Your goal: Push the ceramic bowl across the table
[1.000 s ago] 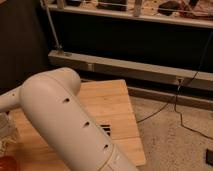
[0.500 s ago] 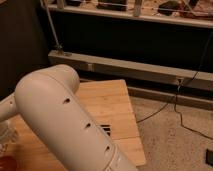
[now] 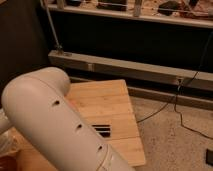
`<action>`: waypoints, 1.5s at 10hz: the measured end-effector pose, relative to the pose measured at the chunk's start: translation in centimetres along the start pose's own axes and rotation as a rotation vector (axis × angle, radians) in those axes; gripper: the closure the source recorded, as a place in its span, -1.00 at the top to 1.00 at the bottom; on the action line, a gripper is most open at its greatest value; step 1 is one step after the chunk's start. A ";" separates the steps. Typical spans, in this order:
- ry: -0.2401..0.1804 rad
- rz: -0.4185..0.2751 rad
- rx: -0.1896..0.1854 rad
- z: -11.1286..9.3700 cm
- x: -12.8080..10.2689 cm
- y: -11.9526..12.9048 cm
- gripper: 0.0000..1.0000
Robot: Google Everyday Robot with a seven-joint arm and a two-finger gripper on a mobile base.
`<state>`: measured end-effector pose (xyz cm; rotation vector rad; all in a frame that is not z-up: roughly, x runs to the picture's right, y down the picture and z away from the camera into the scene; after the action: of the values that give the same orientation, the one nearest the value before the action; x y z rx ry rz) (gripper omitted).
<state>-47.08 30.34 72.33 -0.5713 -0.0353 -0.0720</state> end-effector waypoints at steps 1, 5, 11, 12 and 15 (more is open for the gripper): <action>0.014 0.000 -0.036 0.3 -0.1 1.0 -1.00; 0.068 0.054 -0.252 0.7 0.2 2.7 -1.00; 0.119 0.118 -0.329 1.2 1.1 -1.9 -1.00; 0.113 0.114 -0.299 1.2 1.0 -2.7 -1.00; 0.069 0.026 -0.154 1.1 0.0 -3.3 -1.00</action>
<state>-47.33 28.17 74.98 -0.7227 0.0447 -0.0696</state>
